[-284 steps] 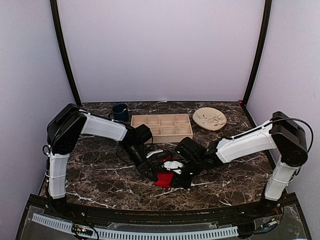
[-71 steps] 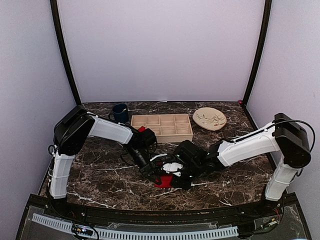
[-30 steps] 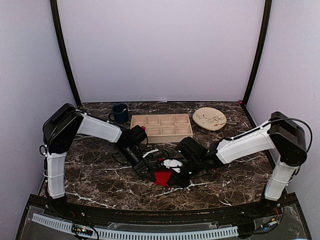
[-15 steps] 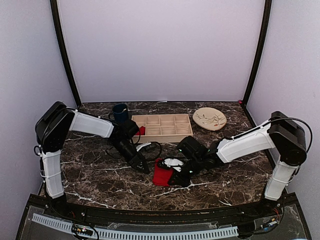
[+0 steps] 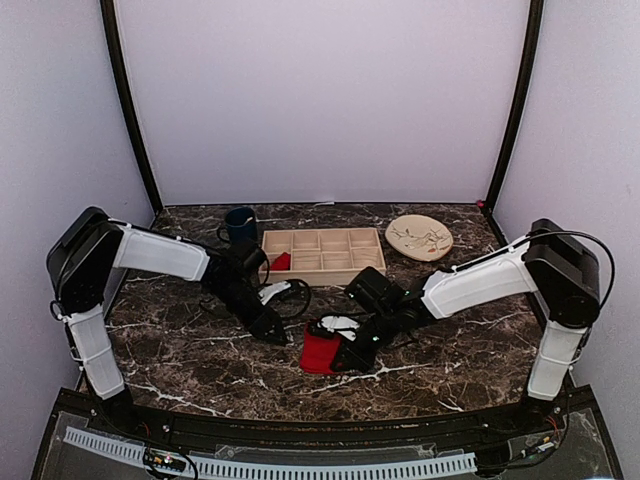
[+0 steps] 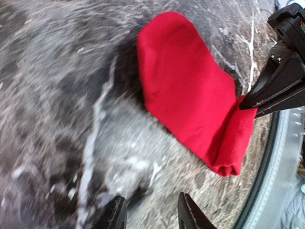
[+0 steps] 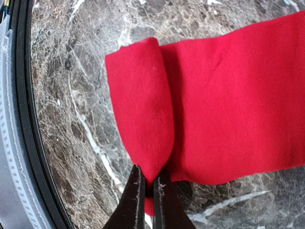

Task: Roll the socks
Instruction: Roll the sock at the center of the board.

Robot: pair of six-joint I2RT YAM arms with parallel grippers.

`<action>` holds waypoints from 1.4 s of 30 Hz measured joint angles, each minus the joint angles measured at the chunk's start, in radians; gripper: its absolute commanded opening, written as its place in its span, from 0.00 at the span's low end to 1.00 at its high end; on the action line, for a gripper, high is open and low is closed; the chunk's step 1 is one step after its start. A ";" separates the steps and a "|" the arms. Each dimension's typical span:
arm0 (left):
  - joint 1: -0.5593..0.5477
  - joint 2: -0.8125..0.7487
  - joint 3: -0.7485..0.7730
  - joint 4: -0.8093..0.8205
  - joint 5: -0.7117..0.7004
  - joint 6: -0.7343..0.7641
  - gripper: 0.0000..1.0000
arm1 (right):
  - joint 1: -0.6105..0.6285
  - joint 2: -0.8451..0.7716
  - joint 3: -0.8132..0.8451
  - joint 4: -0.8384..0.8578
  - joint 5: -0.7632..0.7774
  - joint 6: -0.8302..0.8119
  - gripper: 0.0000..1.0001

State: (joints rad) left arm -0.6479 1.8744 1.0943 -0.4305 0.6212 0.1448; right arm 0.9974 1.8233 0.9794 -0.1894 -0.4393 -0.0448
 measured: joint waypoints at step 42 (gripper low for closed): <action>-0.304 -0.274 -0.212 0.238 -0.282 0.166 0.50 | -0.095 0.229 0.300 -0.332 -0.375 -0.026 0.01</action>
State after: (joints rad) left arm -0.9516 1.6005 0.8825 -0.1925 0.3393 0.3107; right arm 0.9020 2.0521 1.2797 -0.5213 -0.8139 -0.0708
